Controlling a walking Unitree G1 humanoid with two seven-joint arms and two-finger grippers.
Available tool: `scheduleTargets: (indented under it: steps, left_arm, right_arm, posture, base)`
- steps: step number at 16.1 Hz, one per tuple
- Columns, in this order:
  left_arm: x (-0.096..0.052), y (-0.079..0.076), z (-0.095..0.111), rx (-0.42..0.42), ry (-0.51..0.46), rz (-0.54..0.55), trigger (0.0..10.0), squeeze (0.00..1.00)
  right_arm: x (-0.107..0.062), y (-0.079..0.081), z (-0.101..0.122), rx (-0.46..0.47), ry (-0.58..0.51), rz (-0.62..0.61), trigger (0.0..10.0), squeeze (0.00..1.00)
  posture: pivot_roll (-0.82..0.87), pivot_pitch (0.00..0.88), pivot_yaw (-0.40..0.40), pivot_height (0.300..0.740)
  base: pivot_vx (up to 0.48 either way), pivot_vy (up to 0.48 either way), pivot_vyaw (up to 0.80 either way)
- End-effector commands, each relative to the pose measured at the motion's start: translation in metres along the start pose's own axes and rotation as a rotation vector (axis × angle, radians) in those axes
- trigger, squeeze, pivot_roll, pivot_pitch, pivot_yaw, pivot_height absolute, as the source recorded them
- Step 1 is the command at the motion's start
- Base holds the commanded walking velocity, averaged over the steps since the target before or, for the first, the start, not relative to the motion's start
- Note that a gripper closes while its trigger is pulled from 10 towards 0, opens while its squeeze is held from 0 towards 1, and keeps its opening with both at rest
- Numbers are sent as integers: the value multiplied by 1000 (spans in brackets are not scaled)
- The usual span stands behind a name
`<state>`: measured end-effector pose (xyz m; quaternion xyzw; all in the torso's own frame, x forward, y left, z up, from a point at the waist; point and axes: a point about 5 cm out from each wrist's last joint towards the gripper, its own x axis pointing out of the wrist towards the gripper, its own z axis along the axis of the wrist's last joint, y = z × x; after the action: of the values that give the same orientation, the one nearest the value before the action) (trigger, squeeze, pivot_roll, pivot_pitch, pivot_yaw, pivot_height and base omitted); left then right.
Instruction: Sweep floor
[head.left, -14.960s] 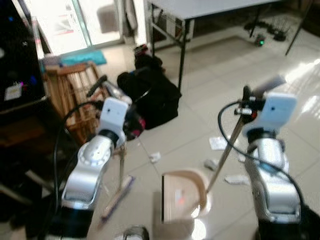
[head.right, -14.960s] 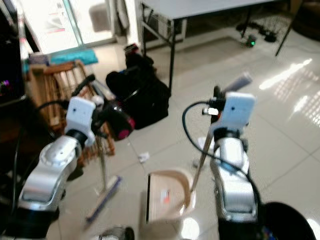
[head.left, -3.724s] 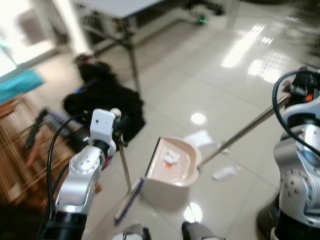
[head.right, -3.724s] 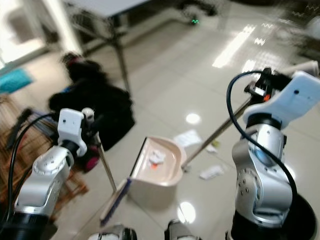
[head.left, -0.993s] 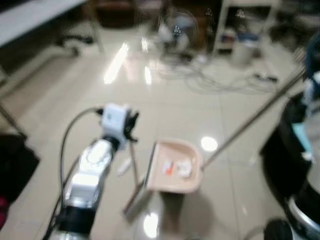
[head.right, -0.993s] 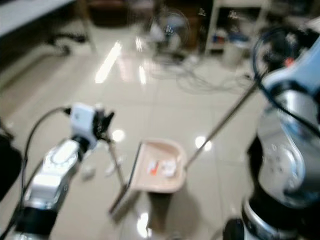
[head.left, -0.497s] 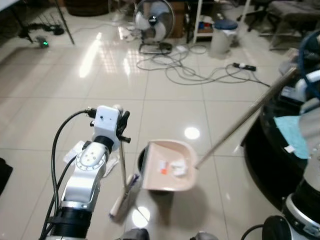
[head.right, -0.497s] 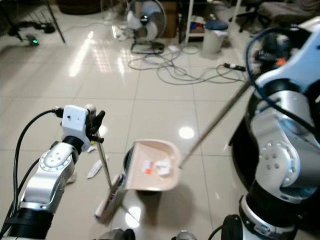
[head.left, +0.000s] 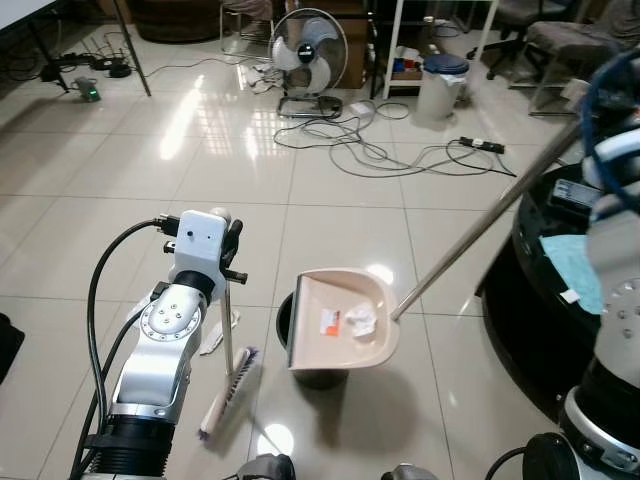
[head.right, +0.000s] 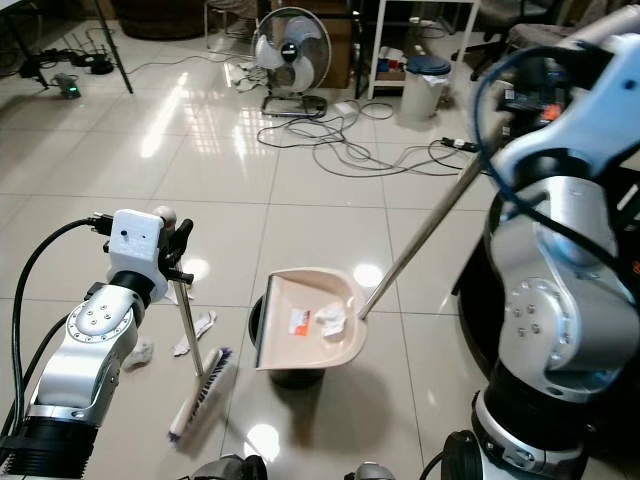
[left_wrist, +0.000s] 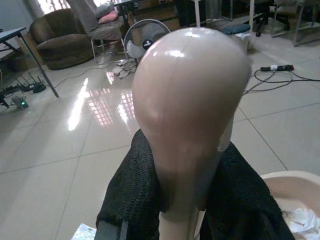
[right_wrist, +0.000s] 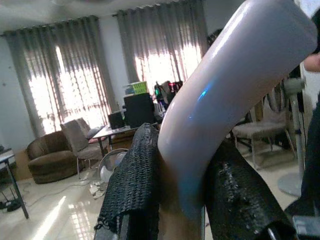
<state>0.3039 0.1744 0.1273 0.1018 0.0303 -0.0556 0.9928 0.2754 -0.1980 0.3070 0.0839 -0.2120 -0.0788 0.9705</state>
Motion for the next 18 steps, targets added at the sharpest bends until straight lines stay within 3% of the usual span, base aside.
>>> scheduleTargets:
  steps: [1, 6, 11, 12, 13, 15, 18]
  left_arm:
    - [-1, 4, 4, 11, -13, 22, 10000, 0]
    - [-4, 5, 3, 22, -15, 37, 10000, 0]
    - [-7, 9, 4, 11, -14, 53, 10000, 0]
    - [-7, 8, 5, 5, -15, 46, 10000, 0]
    - [-6, 4, 7, 7, -25, 24, 10000, 0]
    - [-7, -1, 9, 7, -37, 3, 10000, 0]
    - [-8, -1, 10, 12, -40, -7, 10000, 0]
  right_arm:
    - [3, 8, 8, -26, -72, 52, 10000, 0]
    - [5, 28, 7, -58, -158, 160, 10000, 0]
    - [3, 62, -2, -61, -256, 333, 10000, 0]
    - [3, 63, -3, -54, -257, 337, 10000, 0]
    - [3, 60, -5, 22, -238, 287, 10000, 0]
    - [3, 53, -6, 86, -233, 224, 10000, 0]
    - [3, 42, -2, 130, -259, 146, 10000, 0]
  posture:
    - [-123, 95, 19, 740]
    - [-118, 102, 17, 740]
    - [-104, 107, 21, 740]
    - [-104, 107, 21, 740]
    - [-102, 105, 36, 740]
    - [-100, 104, 50, 740]
    - [-97, 102, 70, 740]
  base:
    - [0, 0, 0]
    - [0, 0, 0]
    - [0, 0, 0]
    - [0, 0, 0]
    - [0, 0, 0]
    - [0, 0, 0]
    - [0, 0, 0]
